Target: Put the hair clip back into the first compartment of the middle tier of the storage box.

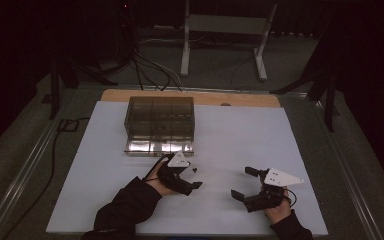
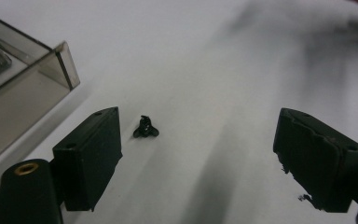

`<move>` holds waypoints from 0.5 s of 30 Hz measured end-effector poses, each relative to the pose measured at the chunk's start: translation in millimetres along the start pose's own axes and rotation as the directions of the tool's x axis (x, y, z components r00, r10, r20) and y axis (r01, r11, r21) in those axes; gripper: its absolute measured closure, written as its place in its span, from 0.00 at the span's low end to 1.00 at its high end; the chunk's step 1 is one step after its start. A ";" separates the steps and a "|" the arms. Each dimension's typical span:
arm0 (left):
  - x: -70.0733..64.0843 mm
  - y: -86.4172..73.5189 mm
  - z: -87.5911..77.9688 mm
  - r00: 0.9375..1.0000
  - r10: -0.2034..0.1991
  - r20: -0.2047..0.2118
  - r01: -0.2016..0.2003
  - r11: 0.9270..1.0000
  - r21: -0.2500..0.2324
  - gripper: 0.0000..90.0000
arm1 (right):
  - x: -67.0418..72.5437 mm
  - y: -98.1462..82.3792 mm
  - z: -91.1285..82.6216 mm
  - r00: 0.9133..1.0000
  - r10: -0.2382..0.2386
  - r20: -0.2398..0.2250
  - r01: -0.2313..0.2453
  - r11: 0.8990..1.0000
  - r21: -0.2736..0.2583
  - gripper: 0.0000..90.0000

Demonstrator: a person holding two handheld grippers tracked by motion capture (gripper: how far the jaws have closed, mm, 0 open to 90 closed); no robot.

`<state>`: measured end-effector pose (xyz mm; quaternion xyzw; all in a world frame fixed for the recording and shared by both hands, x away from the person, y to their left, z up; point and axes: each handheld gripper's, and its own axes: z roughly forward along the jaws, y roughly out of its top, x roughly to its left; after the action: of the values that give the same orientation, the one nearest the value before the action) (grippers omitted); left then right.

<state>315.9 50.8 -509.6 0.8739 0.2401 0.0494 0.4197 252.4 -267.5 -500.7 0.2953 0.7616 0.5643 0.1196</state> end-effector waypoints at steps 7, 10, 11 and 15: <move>3.7 -0.1 9.8 0.998 -0.004 -0.055 0.007 0.999 0.045 0.37 | 0.8 0.3 0.1 1.000 -0.002 -0.001 0.002 1.000 0.002 0.00; 5.5 0.3 13.8 0.997 0.001 -0.079 0.004 0.997 0.072 0.43 | 0.7 0.2 0.2 1.000 -0.001 -0.003 0.001 1.000 0.002 0.00; 6.2 0.3 15.6 0.996 0.016 -0.084 -0.009 0.997 0.074 0.45 | 0.7 0.3 0.2 1.000 -0.002 -0.004 0.002 1.000 0.003 0.00; 7.7 1.3 19.0 0.994 0.039 -0.099 -0.030 0.996 0.084 0.51 | 0.8 0.3 0.3 1.000 0.000 -0.006 0.000 1.000 0.002 0.00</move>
<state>328.7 40.1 -521.8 0.8910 0.2478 0.0908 0.3696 252.0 -266.7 -500.4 0.2939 0.7626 0.5643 0.1170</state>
